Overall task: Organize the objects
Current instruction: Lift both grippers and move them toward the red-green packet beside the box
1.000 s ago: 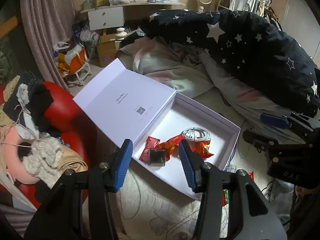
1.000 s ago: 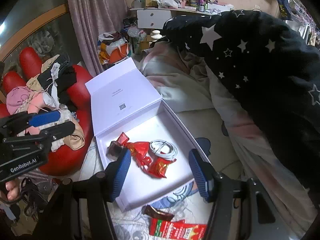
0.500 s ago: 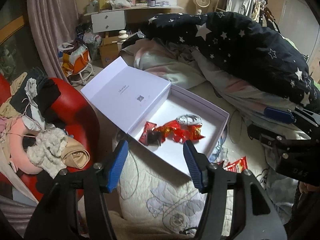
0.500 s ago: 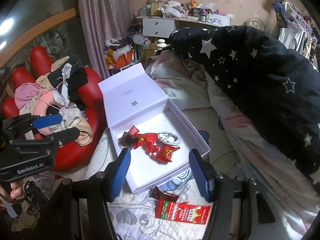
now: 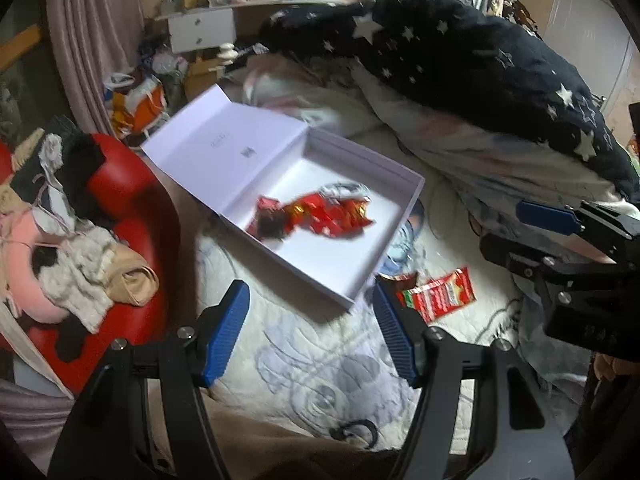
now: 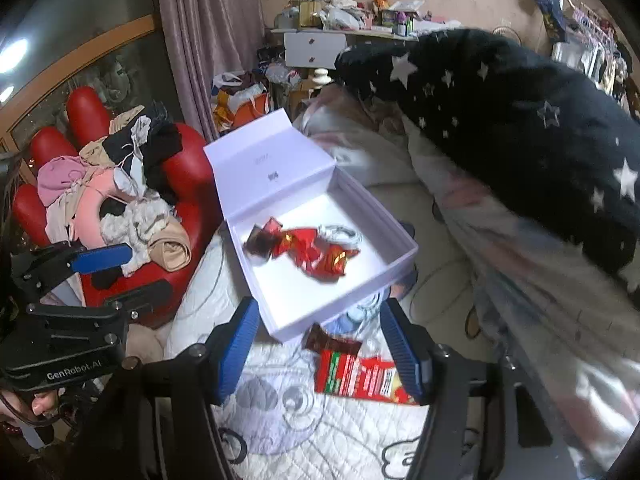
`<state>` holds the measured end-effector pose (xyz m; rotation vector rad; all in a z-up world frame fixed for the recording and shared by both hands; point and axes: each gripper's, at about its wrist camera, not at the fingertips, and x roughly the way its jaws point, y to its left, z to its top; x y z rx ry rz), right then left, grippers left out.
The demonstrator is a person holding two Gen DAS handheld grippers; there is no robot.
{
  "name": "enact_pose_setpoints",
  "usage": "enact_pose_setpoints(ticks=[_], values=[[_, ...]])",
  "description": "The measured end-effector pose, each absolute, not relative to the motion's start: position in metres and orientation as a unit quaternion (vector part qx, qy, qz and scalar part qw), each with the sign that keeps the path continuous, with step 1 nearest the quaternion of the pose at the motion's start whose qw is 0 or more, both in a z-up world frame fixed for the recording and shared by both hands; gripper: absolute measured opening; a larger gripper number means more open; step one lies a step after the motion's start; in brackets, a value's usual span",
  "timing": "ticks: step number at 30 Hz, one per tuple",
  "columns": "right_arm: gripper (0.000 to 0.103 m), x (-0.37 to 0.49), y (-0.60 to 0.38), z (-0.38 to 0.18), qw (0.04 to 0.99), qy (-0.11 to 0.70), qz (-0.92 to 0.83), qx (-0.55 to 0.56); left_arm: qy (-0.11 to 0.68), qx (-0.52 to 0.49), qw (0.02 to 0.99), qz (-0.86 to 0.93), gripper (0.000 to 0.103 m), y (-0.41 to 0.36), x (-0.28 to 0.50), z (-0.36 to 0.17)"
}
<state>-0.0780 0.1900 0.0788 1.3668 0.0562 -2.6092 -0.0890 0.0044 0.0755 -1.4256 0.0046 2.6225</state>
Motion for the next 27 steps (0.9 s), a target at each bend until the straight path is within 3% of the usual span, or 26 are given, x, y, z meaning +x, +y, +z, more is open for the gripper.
enact_pose_setpoints(ticks=[27], values=[[0.064,-0.047,0.254,-0.037,0.094,-0.031,-0.845,0.526,-0.075,-0.54,0.129,0.828,0.063,0.05,-0.092,-0.019]])
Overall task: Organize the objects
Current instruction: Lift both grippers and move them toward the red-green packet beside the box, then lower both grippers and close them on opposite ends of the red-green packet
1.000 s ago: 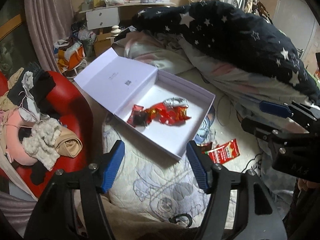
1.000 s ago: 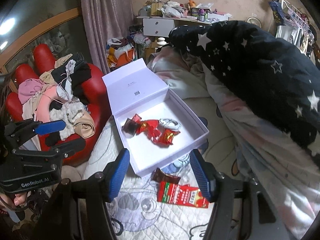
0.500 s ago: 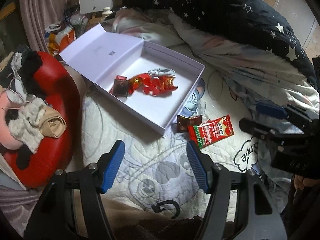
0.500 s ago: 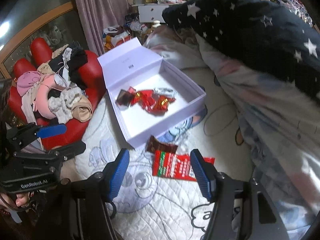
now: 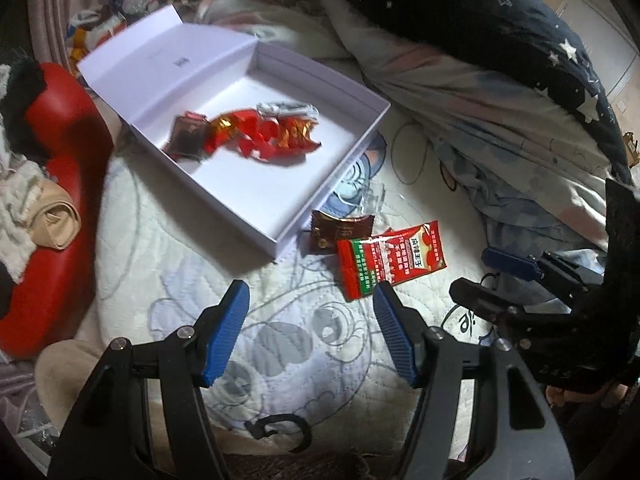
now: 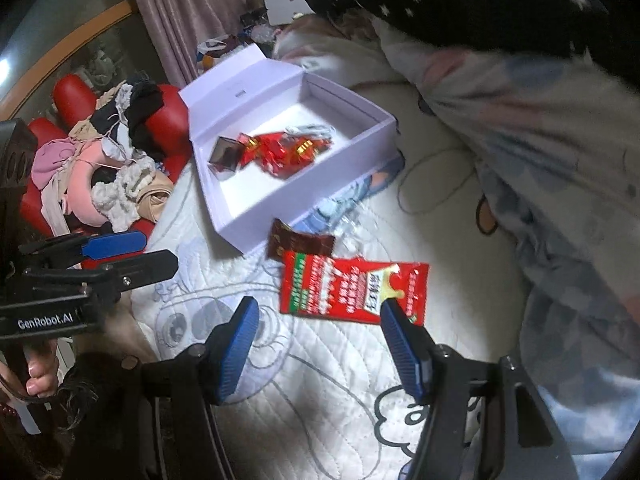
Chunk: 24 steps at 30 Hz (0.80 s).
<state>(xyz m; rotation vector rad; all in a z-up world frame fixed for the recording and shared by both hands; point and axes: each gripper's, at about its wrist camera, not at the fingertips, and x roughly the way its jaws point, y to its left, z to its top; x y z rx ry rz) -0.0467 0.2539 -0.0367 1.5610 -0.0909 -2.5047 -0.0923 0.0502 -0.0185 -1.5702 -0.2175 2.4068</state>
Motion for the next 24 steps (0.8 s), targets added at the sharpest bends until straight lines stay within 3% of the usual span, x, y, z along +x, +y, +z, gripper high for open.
enact_pose_setpoints(ticks=[24], values=[[0.068,-0.085,0.316,-0.119,0.084,-0.045,-0.805,0.586,-0.038,-0.584,0.178,0.791,0.063,0.117,-0.126,-0.087]])
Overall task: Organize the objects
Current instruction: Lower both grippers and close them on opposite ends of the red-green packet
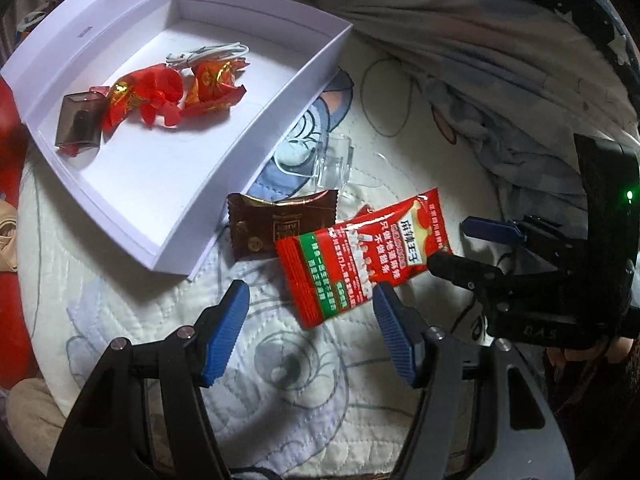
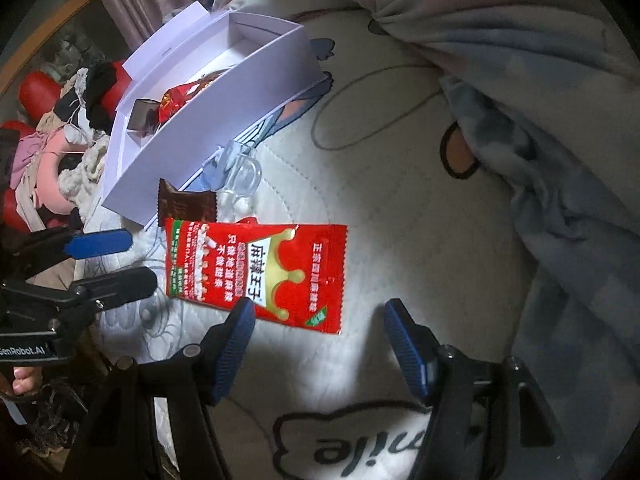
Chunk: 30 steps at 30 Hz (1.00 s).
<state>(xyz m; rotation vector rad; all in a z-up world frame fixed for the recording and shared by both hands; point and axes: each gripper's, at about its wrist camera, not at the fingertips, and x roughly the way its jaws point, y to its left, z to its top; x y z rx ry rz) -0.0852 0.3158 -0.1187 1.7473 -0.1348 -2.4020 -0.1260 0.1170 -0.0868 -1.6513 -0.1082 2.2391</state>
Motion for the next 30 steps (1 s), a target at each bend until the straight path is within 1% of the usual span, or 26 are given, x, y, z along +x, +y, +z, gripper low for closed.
enact_pose_setpoints(ticks=[3,9,14,16,19,21,23,24,25,26,30], values=[[0.068,-0.089,0.316,-0.123,0.088,-0.041,-0.807,0.582,-0.028,-0.578,0.19,0.793,0.063,0.122,-0.127,-0.092],[0.068,-0.091,0.316,-0.124,0.105,-0.035,-0.813,0.571,-0.039,-0.59,0.193,0.783,0.063,0.126,-0.136,-0.107],[0.072,-0.086,0.313,-0.129,0.109,-0.035,-0.823,0.557,-0.066,-0.596,0.205,0.774,0.063,0.126,-0.142,-0.118],[0.075,-0.085,0.314,-0.131,0.113,-0.043,-0.825,0.552,-0.067,-0.592,0.209,0.775,0.063,0.128,-0.143,-0.119],[0.075,-0.082,0.316,-0.135,0.114,-0.059,-0.831,0.54,-0.058,-0.583,0.216,0.781,0.063,0.131,-0.141,-0.119],[0.075,-0.081,0.312,-0.135,0.115,-0.054,-0.832,0.54,-0.059,-0.581,0.219,0.781,0.06,0.13,-0.14,-0.118],[0.073,-0.082,0.31,-0.135,0.11,-0.047,-0.83,0.545,-0.055,-0.581,0.224,0.781,0.049,0.131,-0.139,-0.117],[0.07,-0.084,0.309,-0.135,0.107,-0.047,-0.827,0.55,-0.051,-0.579,0.226,0.782,0.048,0.132,-0.138,-0.116],[0.056,-0.085,0.31,-0.134,0.113,-0.059,-0.825,0.55,-0.048,-0.577,0.226,0.784,0.045,0.133,-0.137,-0.115],[0.048,-0.085,0.31,-0.134,0.121,-0.076,-0.821,0.553,-0.048,-0.576,0.225,0.784,0.043,0.132,-0.136,-0.115],[0.032,-0.082,0.304,-0.135,0.115,-0.082,-0.821,0.554,-0.055,-0.581,0.22,0.782,0.035,0.133,-0.133,-0.11]])
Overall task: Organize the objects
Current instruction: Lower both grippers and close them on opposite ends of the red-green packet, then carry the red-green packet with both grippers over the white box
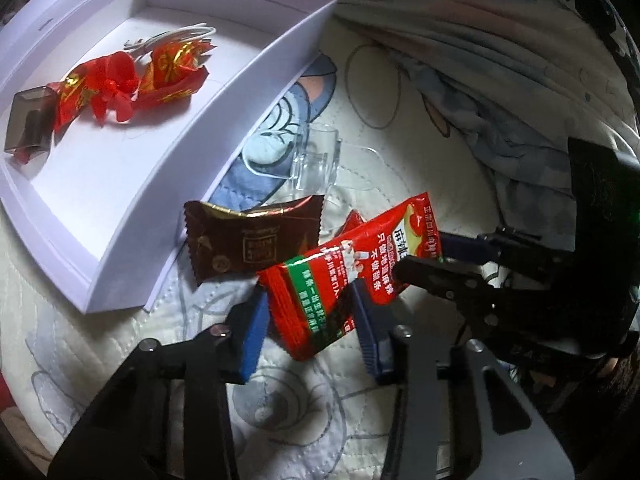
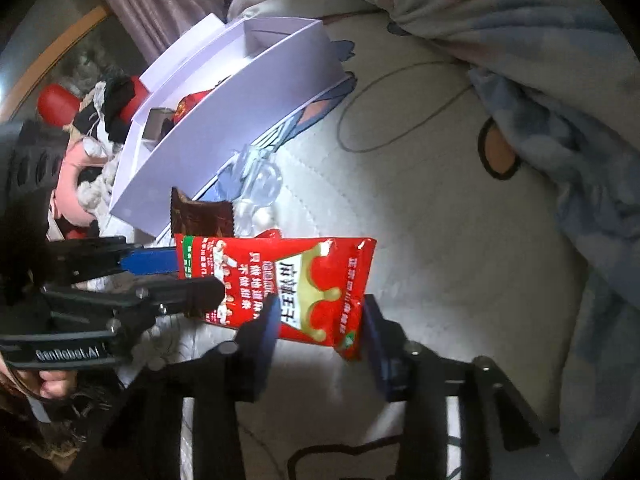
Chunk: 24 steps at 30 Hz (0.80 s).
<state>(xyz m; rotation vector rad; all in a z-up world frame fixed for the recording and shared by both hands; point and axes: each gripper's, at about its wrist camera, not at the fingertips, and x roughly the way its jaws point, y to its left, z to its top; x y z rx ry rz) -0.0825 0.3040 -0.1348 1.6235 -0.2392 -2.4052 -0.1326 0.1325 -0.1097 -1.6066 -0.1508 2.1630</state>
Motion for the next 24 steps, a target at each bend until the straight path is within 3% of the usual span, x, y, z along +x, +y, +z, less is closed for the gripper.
enact_pose_setpoints(ticks=[4,6,13,24], values=[[0.015,-0.082,0.309,-0.133,0.11,-0.104,-0.82,0.552,-0.06,-0.582,0.216,0.782,0.028,0.128,-0.127,-0.105],[0.013,-0.082,0.311,-0.133,0.109,-0.106,-0.82,0.552,-0.065,-0.581,0.214,0.782,0.024,0.124,-0.124,-0.101],[0.009,-0.078,0.304,-0.12,0.103,-0.096,-0.822,0.552,-0.071,-0.579,0.206,0.786,0.017,0.119,-0.122,-0.086],[0.009,-0.067,0.304,-0.083,0.118,-0.092,-0.83,0.537,-0.075,-0.555,0.216,0.8,0.017,0.107,-0.121,-0.053]])
